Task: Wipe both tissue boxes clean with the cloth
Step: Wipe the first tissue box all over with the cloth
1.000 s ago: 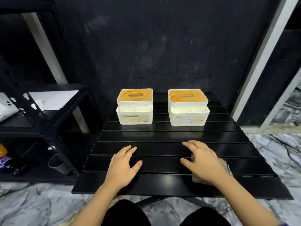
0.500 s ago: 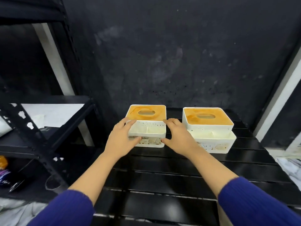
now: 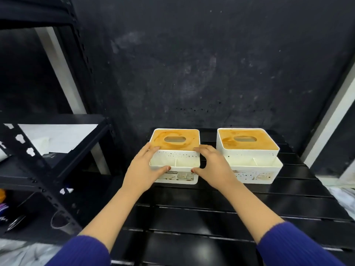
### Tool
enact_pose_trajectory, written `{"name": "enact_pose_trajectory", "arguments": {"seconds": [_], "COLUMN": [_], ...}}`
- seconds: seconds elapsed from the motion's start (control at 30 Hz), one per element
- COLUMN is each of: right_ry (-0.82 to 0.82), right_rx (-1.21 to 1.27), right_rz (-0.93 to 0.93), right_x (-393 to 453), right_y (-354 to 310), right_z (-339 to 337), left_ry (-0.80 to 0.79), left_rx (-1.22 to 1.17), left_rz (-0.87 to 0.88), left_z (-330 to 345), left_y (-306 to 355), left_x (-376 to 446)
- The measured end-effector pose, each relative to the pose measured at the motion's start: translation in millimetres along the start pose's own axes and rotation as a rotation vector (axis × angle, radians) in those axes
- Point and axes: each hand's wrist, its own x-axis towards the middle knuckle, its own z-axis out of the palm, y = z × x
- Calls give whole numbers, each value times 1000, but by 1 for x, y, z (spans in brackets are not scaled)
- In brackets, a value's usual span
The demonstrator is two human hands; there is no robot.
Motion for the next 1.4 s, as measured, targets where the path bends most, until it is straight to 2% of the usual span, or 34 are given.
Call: {"name": "enact_pose_trajectory", "arguments": {"seconds": [0.7, 1.07, 1.3, 1.4], "right_ry": [58, 51, 4, 24], "right_rx": [76, 97, 106, 138], "right_rz": [20, 47, 19, 18], "right_x": [-176, -209, -211, -216], "right_y": [-21, -25, -20, -7], "right_z": [-44, -50, -56, -59], "left_ry": [-14, -45, -97, -51], "left_rx": [-140, -136, 7, 114], "left_rz": [16, -4, -16, 70], "left_z": [-26, -32, -33, -27], "left_y": [47, 56, 61, 74], "left_x": [-163, -193, -193, -191]}}
